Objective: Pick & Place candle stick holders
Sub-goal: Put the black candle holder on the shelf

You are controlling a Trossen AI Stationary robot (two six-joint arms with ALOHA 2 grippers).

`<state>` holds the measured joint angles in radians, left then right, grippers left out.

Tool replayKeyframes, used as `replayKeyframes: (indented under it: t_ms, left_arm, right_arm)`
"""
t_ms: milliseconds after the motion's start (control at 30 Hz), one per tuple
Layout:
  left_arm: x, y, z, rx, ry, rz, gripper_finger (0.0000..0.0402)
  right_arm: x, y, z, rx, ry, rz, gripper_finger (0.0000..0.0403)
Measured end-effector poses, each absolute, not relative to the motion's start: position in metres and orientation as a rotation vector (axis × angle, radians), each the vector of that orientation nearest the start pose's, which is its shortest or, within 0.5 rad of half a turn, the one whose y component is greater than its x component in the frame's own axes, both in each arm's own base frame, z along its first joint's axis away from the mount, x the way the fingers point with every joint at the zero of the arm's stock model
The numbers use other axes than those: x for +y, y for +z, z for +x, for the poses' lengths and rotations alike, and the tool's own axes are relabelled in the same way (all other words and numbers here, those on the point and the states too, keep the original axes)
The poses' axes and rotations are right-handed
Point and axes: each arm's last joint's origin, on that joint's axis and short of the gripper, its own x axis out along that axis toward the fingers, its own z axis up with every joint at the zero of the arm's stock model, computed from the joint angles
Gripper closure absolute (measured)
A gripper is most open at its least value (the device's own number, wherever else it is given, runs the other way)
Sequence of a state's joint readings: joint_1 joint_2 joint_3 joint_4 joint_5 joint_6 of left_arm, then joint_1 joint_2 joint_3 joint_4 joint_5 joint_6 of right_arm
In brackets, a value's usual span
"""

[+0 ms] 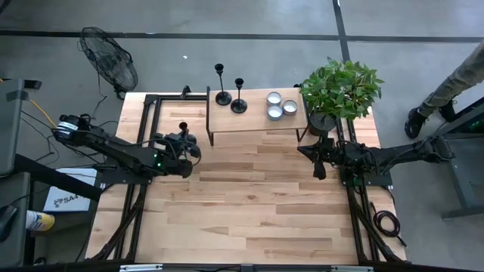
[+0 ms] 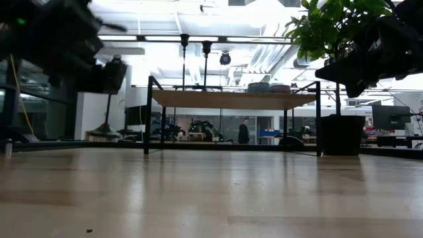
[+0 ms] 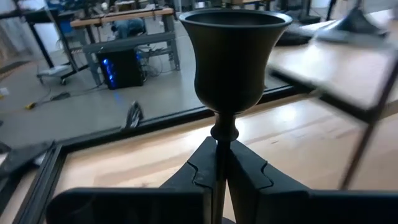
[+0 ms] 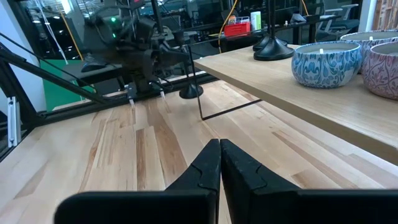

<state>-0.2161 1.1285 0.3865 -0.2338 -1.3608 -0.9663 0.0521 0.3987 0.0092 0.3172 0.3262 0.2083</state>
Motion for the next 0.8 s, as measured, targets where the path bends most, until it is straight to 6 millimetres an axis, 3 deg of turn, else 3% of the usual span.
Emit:
replayKeyframes:
  t_ms: [367, 800]
  left_arm:
    - [-0.014, 0.204, 0.195, 0.238, 1.163, 0.016, 0.0385]
    - [-0.016, 0.243, 0.208, 0.294, 1.192, 0.222, 0.0385]
  right_arm:
    - [-0.003, 0.162, 0.121, 0.042, -0.28, 0.193, 0.0398]
    - [-0.003, 0.162, 0.121, 0.042, -0.28, 0.193, 0.0398]
